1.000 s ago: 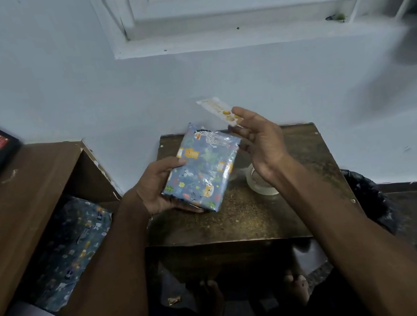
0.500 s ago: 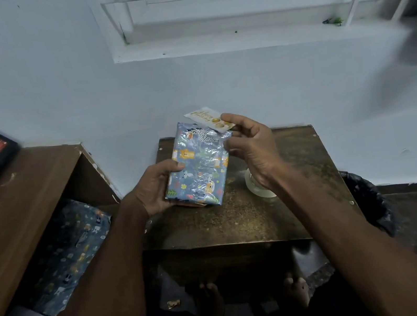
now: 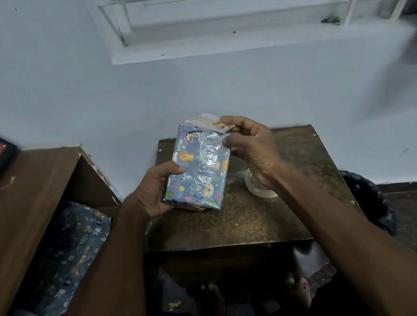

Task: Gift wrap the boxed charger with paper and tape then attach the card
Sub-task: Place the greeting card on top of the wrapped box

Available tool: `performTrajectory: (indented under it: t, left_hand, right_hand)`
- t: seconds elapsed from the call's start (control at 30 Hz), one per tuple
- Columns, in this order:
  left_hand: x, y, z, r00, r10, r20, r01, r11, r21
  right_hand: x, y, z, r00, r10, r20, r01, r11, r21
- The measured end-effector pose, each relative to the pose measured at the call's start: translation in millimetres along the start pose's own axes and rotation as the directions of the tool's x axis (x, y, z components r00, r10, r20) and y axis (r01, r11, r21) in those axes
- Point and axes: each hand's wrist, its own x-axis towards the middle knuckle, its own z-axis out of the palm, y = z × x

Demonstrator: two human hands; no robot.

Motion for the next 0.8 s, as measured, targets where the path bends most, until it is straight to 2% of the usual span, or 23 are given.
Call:
performTrajectory:
  t: [0.1,0.2,0.3,0.5,0.63,0.8]
  left_hand:
    - [0,-1,1,1.0,0.004,0.012,-0.004,1.0,-0.011]
    - [2,1,3,0.998,0.035,-0.045,-0.036,0.999,-0.015]
    - [2,4,6,0.992,0.06,-0.107,-0.063,0.998,-0.024]
    - [2,3,11,0.988,0.08,-0.132,-0.084,0.996,-0.025]
    - [2,4,16,0.984,0.108,-0.14,-0.115,0.992,-0.042]
    - [2,4,18,0.977,0.151,-0.147,-0.166,0.982,-0.094]
  right_hand:
    - [-1,-1,-2,0.997,0.028,0.073,-0.03,0.999,0.036]
    - [-6,3,4,0.993,0.029,0.115,-0.031,0.999,0.018]
    - [-10,7,10,0.988,0.03,0.151,-0.024,0.999,-0.044]
    - [-13,9,12,0.971,0.106,0.216,-0.074,0.985,-0.153]
    - [-14,9,14,0.963,0.141,0.228,-0.105,0.981,-0.165]
    - [-19,6,19,0.971,0.118,0.21,-0.083,0.982,-0.167]
